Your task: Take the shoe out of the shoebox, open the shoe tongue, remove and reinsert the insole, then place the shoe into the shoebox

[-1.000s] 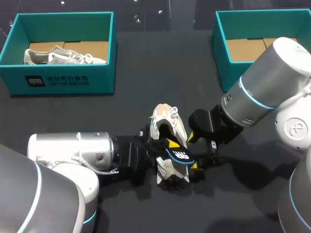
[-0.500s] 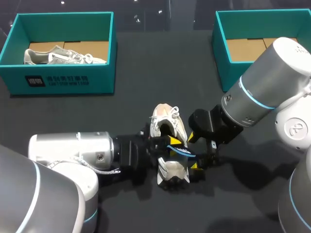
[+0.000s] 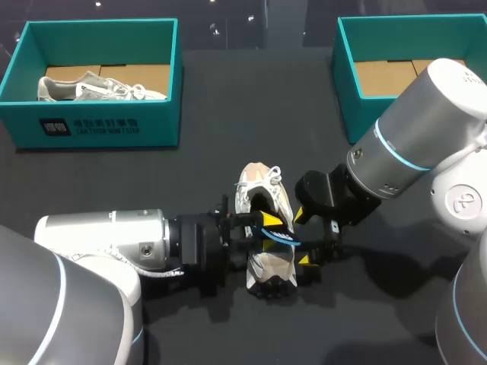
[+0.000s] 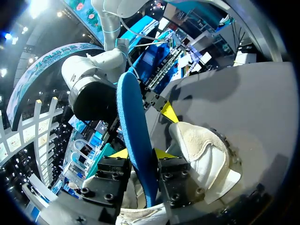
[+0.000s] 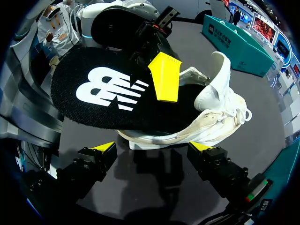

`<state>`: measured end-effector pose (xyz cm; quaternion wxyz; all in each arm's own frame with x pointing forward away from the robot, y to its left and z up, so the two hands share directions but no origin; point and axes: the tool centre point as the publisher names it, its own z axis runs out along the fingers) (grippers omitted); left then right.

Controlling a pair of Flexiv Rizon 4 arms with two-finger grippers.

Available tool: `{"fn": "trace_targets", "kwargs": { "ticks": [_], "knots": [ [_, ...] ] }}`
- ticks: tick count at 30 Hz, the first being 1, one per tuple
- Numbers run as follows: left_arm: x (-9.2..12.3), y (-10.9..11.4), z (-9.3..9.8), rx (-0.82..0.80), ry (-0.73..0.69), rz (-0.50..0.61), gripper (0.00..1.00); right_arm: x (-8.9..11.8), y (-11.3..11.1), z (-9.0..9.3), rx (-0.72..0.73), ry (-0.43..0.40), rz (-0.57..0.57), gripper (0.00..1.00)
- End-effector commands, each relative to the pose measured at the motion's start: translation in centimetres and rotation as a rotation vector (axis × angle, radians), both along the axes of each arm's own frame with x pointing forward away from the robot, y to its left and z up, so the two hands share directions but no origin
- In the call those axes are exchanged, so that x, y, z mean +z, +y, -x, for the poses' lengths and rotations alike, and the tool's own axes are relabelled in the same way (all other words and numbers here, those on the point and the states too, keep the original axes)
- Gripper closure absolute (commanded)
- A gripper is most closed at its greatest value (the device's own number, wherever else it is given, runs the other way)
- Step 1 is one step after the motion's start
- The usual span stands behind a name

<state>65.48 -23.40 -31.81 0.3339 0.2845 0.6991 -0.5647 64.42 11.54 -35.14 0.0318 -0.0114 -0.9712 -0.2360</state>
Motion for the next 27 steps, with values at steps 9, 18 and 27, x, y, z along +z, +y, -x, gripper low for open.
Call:
{"fn": "trace_targets", "kwargs": {
  "ticks": [9, 18, 27],
  "knots": [
    [0.0, 0.0, 1.2, -0.011, -0.065, -0.025, 1.00, -0.1, 0.1, 0.1, -0.001, -0.003, 0.000, 0.00],
    [-1.6, -0.5, 0.1, 0.023, -0.162, -0.042, 1.00, -0.1, 0.1, 0.1, -0.001, -0.003, 0.000, 0.00],
    [-2.7, -0.7, -1.4, 0.062, -0.177, -0.073, 1.00, -0.1, 0.1, 0.1, -0.001, -0.003, 0.000, 0.00]
  ]
}}
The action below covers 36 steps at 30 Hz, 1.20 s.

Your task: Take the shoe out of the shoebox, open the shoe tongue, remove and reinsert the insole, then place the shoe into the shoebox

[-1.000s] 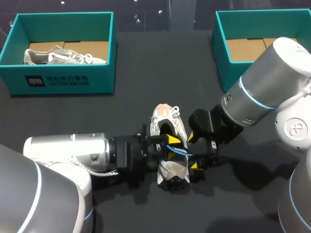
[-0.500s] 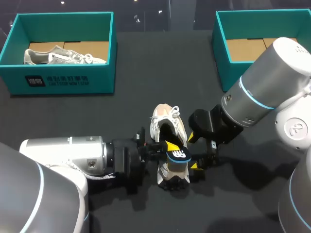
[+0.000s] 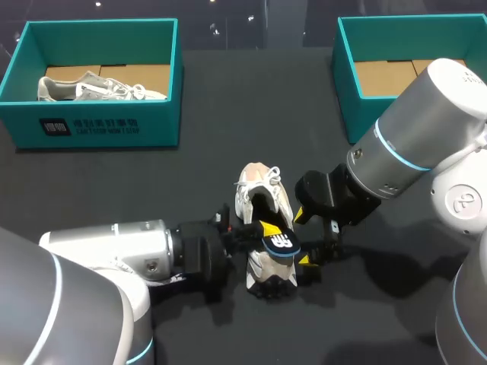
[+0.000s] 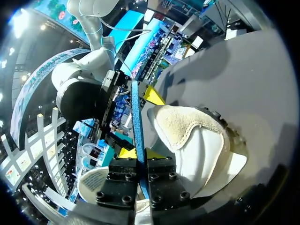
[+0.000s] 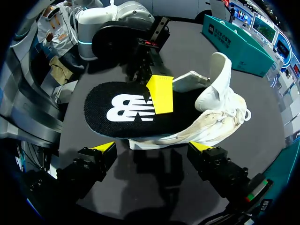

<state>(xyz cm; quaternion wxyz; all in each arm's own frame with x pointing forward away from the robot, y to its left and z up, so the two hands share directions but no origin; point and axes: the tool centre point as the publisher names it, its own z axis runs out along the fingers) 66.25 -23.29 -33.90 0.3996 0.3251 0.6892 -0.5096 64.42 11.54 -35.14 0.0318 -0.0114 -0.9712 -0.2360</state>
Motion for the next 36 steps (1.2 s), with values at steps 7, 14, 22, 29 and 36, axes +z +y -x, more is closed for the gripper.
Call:
{"fn": "trace_targets", "kwargs": {
  "ticks": [7, 14, 22, 29, 36],
  "knots": [
    [-1.1, -0.5, -1.5, 0.051, 0.016, -0.043, 1.00, -0.1, 0.1, 0.1, -0.001, -0.003, 0.000, 0.00],
    [-1.5, -0.3, -2.2, 0.077, 0.030, -0.057, 1.00, -0.1, 0.1, 0.1, -0.001, -0.003, 0.000, 0.00],
    [-0.4, 0.2, -1.4, 0.048, 0.079, -0.014, 0.98, -0.1, 0.1, 0.1, -0.001, -0.003, 0.000, 0.00],
    [1.1, 0.4, 0.1, 0.000, 0.119, 0.012, 0.84, -0.1, 0.1, 0.1, -0.001, -0.003, 0.000, 0.00],
    [2.1, 0.4, 0.9, -0.038, 0.152, 0.012, 0.73, -0.1, 0.1, 0.1, -0.001, -0.003, 0.000, 0.00]
  ]
}}
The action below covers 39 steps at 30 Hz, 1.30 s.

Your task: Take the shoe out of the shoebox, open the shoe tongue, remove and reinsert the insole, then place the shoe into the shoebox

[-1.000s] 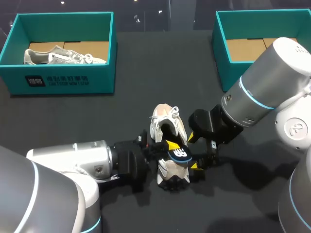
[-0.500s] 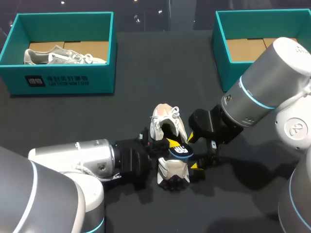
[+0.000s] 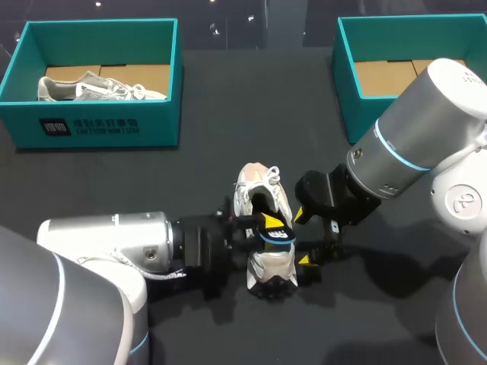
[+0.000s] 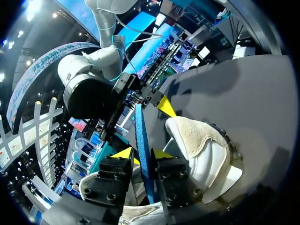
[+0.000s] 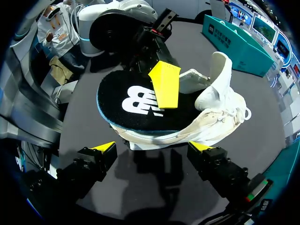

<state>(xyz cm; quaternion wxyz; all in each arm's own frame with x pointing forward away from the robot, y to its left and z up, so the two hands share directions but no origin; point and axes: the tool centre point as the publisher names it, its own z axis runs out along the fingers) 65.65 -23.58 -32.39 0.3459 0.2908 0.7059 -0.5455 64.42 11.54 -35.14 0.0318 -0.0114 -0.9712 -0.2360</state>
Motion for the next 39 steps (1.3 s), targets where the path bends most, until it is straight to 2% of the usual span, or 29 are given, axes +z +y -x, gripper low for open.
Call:
{"fn": "trace_targets", "kwargs": {
  "ticks": [1, 5, 7, 9, 10, 18, 28, 39],
  "knots": [
    [0.6, 0.7, 0.4, -0.016, 0.008, -0.013, 0.73, -0.1, 0.1, 0.1, -0.001, -0.003, 0.000, 0.00],
    [0.8, 0.7, 0.8, -0.024, 0.012, -0.023, 0.75, -0.1, 0.1, 0.1, -0.001, -0.003, 0.000, 0.00],
    [0.8, 0.7, 0.9, -0.026, 0.017, -0.033, 0.79, -0.1, 0.1, 0.1, -0.001, -0.003, 0.000, 0.00],
    [0.6, 0.6, 0.9, -0.026, 0.020, -0.037, 0.89, -0.1, 0.1, 0.1, -0.001, -0.003, 0.000, 0.00],
    [0.6, 0.6, 0.9, -0.027, 0.021, -0.039, 1.00, -0.1, 0.1, 0.1, -0.001, -0.003, 0.000, 0.00],
    [-0.3, -0.3, 0.9, -0.036, -0.029, -0.064, 1.00, -0.1, 0.1, 0.1, -0.001, -0.003, 0.000, 0.00],
    [-2.6, -0.1, -1.2, -0.001, -0.069, -0.102, 1.00, -0.1, 0.1, 0.1, -0.001, -0.003, 0.000, 0.00],
    [-3.6, 0.3, -3.0, 0.049, -0.085, -0.141, 1.00, -0.1, 0.1, 0.1, -0.001, -0.003, 0.000, 0.00]
  ]
}}
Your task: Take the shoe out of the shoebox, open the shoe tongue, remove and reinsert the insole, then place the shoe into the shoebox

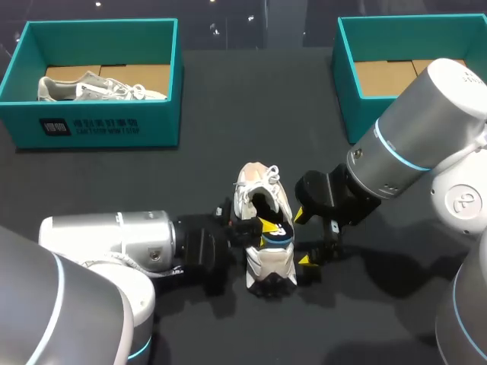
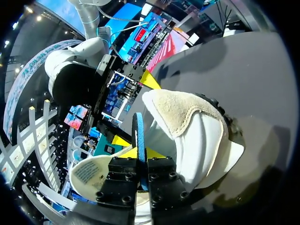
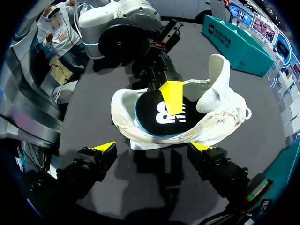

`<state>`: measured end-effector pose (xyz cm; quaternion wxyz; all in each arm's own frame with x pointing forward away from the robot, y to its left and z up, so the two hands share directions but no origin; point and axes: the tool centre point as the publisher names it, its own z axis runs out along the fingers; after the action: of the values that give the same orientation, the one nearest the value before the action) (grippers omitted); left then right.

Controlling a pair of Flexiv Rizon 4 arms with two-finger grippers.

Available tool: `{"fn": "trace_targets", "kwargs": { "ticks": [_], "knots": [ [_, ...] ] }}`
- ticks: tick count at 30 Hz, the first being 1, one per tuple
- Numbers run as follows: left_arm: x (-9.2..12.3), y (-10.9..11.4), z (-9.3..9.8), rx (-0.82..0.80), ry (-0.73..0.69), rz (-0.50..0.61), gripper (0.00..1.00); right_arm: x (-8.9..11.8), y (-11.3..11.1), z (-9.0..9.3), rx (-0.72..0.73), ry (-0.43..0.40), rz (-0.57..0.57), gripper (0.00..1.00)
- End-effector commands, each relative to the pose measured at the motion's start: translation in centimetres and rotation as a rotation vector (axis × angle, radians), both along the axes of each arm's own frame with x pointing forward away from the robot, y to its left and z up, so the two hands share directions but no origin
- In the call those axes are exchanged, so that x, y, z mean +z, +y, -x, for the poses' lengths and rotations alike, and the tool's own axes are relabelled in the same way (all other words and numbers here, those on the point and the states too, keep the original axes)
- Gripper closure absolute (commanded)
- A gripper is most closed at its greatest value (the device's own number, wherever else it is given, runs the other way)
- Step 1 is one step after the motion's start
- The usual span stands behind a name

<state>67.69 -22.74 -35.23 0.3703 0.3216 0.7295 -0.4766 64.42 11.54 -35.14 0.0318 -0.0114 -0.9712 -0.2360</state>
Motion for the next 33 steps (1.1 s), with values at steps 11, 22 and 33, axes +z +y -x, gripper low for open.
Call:
{"fn": "trace_targets", "kwargs": {
  "ticks": [11, 22, 33],
  "knots": [
    [-0.1, -0.4, -0.2, -0.006, 0.043, 0.020, 0.86, -0.1, 0.1, 0.1, -0.001, -0.003, 0.000, 0.00],
    [1.5, -0.4, 1.2, -0.042, 0.077, 0.078, 0.72, -0.1, 0.1, 0.1, -0.001, -0.003, 0.000, 0.00],
    [2.4, -0.8, 2.5, -0.082, 0.093, 0.093, 0.69, -0.1, 0.1, 0.1, -0.001, -0.003, 0.000, 0.00]
  ]
}}
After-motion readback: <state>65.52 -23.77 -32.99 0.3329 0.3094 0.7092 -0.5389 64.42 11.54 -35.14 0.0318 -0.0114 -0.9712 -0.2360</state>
